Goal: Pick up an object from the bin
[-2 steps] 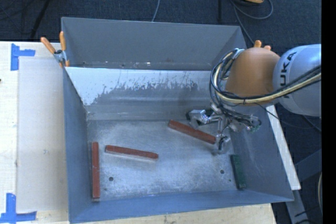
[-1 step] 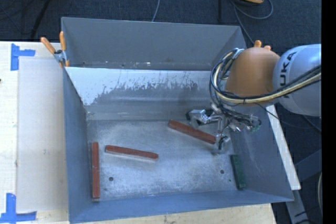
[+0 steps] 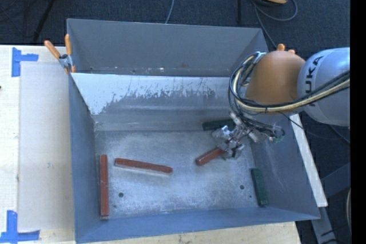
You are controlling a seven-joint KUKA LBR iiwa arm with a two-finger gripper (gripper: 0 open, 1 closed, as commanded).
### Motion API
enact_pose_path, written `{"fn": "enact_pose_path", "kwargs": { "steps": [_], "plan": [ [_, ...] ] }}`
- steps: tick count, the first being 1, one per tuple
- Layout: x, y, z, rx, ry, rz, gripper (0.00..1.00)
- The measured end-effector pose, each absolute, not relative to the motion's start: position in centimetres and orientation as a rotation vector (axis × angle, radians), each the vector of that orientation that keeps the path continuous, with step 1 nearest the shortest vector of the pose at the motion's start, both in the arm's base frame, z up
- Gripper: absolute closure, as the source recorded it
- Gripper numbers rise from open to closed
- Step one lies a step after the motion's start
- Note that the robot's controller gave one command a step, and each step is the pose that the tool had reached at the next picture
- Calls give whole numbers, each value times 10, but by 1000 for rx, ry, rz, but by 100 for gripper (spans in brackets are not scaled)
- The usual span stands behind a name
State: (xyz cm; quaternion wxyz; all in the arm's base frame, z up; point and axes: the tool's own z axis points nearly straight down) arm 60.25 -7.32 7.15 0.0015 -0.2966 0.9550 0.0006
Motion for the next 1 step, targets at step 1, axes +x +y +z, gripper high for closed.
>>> {"fn": "enact_pose_path", "kwargs": {
  "steps": [1],
  "plan": [
    [604, -72, 127, -929, 2994, -3, 100]
  ]
}}
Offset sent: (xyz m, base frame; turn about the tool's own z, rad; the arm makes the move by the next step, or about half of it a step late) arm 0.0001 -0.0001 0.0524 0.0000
